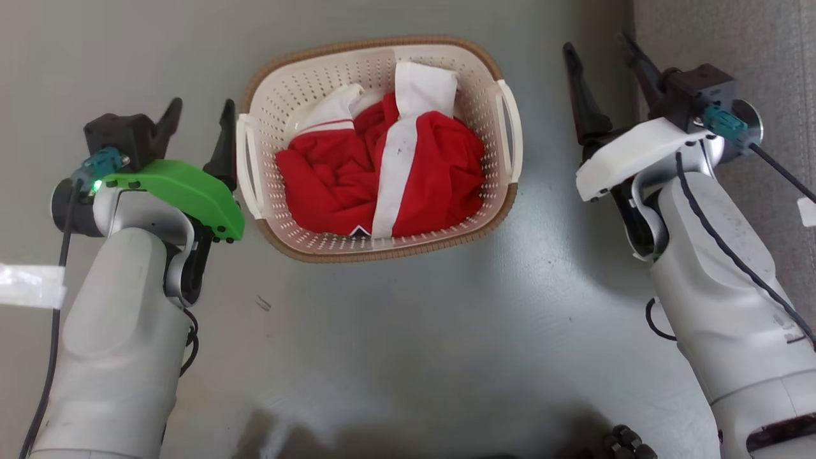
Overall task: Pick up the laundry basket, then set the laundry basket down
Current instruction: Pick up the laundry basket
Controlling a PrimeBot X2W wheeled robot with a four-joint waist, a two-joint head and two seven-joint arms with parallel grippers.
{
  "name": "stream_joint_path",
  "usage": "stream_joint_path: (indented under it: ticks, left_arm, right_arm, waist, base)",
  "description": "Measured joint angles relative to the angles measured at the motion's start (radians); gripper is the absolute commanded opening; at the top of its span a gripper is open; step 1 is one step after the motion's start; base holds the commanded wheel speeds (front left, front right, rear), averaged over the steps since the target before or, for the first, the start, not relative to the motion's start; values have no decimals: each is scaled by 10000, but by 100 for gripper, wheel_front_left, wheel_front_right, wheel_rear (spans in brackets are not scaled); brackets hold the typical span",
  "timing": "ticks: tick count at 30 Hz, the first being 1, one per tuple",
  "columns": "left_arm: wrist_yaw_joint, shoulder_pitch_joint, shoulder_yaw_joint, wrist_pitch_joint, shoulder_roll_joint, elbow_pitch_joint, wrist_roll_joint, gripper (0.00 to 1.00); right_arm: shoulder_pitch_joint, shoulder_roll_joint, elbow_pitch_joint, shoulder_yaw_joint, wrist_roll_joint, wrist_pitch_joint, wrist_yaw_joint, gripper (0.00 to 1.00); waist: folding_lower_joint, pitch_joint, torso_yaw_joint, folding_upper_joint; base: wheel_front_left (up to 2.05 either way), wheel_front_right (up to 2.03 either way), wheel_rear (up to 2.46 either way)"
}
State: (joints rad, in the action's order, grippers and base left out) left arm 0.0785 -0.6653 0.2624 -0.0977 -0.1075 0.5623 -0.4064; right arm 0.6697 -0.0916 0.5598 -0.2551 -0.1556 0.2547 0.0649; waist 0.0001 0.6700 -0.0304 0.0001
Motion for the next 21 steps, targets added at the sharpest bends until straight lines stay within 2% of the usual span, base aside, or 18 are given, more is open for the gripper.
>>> stream_joint_path:
  ticks: [10,21]
  left_arm:
    - [199,-473,35,355,17,1406,-219,100]
    - [357,-1140,79,439,-81,2474,-337,100]
  right_arm:
    - [599,199,1335,-416,-33,0,140,100]
    - [1294,286,2234,-957,-165,0,228,100]
  waist:
    - [0,684,-175,0]
    - [-1,1510,-384,0]
  base:
    - [0,0,0]
    - [0,0,0]
